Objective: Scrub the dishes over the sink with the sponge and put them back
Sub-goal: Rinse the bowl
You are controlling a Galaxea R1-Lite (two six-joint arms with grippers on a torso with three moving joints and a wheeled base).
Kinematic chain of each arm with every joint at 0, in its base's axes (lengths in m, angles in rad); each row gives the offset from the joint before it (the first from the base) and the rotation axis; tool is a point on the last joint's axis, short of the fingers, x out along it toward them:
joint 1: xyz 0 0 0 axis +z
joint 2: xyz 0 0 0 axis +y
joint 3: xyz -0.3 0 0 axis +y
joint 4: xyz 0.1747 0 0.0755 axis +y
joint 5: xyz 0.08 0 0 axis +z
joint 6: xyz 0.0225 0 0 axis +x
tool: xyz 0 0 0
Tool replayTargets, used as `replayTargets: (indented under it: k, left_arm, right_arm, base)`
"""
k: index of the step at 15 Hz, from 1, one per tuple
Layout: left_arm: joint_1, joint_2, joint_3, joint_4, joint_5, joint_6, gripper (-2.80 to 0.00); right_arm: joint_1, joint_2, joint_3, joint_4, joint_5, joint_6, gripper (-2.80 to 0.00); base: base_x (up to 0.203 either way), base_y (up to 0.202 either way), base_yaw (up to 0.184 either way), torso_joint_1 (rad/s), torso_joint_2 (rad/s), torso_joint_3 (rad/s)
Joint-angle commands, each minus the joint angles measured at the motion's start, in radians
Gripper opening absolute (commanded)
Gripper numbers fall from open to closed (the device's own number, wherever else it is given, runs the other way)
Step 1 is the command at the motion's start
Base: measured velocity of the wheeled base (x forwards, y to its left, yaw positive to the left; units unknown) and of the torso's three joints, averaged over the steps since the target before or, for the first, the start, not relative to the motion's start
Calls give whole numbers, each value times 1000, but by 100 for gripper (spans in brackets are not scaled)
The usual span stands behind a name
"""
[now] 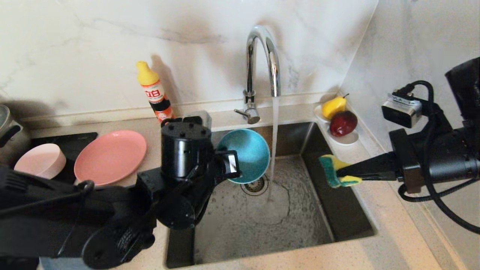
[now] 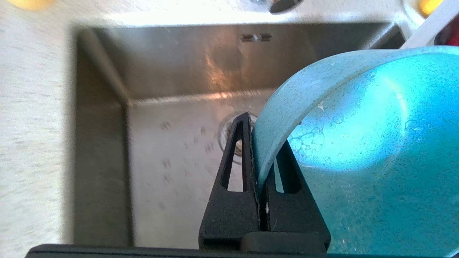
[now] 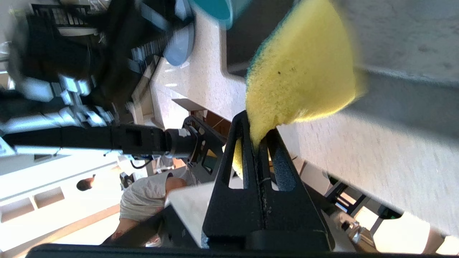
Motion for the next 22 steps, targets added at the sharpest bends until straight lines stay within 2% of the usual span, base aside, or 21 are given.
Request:
replayTargets:
  k: [1,3,5,7,11,15,22]
  left_arm:
    - [15,30,-143,249,-43,-58,-280]
    - [29,76,-334,495,-129,-169,-280]
    - [47,162,-514,675,-209,-249,-280]
    - [67,287,-649,765,-248,-299,-280]
    - [97,439,-831,808,-262,-355,-280]
    - [100,504,-937,816,-260,-398,-280]
    - [99,519,-951,822,-260,-433,-280]
  right_arm:
    - [-22,-98,52,4,5,2,-280]
    - [-52,-162,100,9,5,3,-280]
    - [-71,-204,141,10,5,4,-280]
    - [-97,-209,150,9,5,5,-280]
    - [-122,-194,150,5,7,5,-280]
    - [-122,-194,150,3,7,5,-280]
    - [-122,-193,165,-1,7,5,-280]
  base:
    - [0,0,0,0,0,0]
    - [0,0,0,0,0,0]
    - [0,0,0,0,0,0]
    - [0,0,0,0,0,0]
    - [0,0,0,0,0,0]
    - [0,0,0,0,0,0]
    - [0,0,0,0,0,0]
